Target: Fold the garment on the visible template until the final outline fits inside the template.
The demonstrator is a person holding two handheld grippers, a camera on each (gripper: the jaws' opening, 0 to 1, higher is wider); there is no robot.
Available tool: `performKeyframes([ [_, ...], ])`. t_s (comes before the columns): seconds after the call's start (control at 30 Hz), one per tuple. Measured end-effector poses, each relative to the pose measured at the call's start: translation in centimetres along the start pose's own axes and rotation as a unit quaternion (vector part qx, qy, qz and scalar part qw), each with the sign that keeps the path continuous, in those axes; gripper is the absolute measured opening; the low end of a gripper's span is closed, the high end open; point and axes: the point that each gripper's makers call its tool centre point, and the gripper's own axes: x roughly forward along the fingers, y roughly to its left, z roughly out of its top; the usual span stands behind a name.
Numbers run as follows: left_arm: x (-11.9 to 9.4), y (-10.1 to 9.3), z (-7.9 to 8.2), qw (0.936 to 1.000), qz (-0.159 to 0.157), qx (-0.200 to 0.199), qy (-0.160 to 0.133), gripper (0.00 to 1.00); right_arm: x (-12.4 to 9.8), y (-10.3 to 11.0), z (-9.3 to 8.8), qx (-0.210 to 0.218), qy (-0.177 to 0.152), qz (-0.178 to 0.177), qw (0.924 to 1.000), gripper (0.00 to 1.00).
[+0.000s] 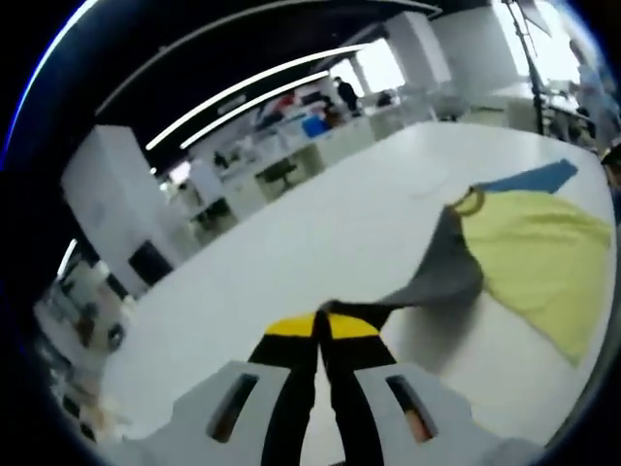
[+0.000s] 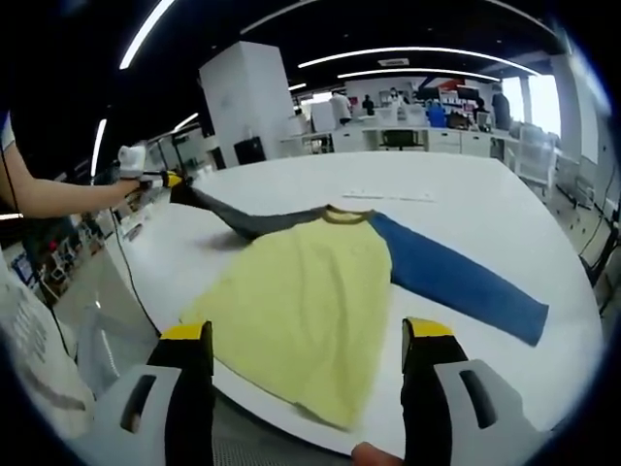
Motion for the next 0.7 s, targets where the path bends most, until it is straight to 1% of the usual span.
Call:
performKeyframes([
  [0.07, 0.2, 0.3, 0.4, 1.0, -0.003, 0.003, -0.006, 0.0, 0.0, 0.0, -0.2, 0.001, 0.002, -0.001, 1.0, 0.79],
  [0.13, 0.4, 0.3, 0.7, 0.9997, -0.009, 0.016, -0.017, 0.0, 0.0, -0.1, -0.4, 0.002, 0.005, -0.003, 1.0, 0.79],
  [0.23, 0.5, 0.3, 0.7, 0.9992, -0.017, 0.03, -0.022, 0.0, 0.0, 0.0, -0.4, 0.004, 0.007, -0.005, 1.0, 0.79],
  [0.3, 0.5, 0.3, 0.6, 0.999, -0.021, 0.03, -0.026, 0.0, 0.0, 0.0, -0.5, 0.004, 0.007, -0.006, 0.9999, 0.79],
  [0.43, 0.4, 0.2, -0.3, 0.9984, -0.029, 0.036, -0.034, 0.0, 0.0, -0.1, -0.7, 0.006, 0.012, -0.01, 0.9999, 0.79],
  [0.53, 0.3, 0.1, -1.4, 0.998, -0.034, 0.044, -0.032, 0.0, 0.0, -0.2, -0.9, 0.009, 0.014, -0.011, 0.9998, 0.79],
  [0.57, 0.3, 0.1, -2.1, 0.9973, -0.033, 0.058, -0.031, 0.0, 0.0, -0.2, -0.9, 0.009, 0.015, -0.011, 0.9998, 0.79],
  [0.6, 0.2, 0.2, -2.5, 0.9971, -0.031, 0.062, -0.03, 0.0, 0.0, -0.2, -0.9, 0.009, 0.015, -0.011, 0.9998, 0.79],
  [0.7, 0.1, -0.1, -3.4, 0.9968, -0.036, 0.065, -0.028, 0.0, 0.1, 0.0, -0.9, 0.009, 0.017, -0.011, 0.9998, 0.79],
])
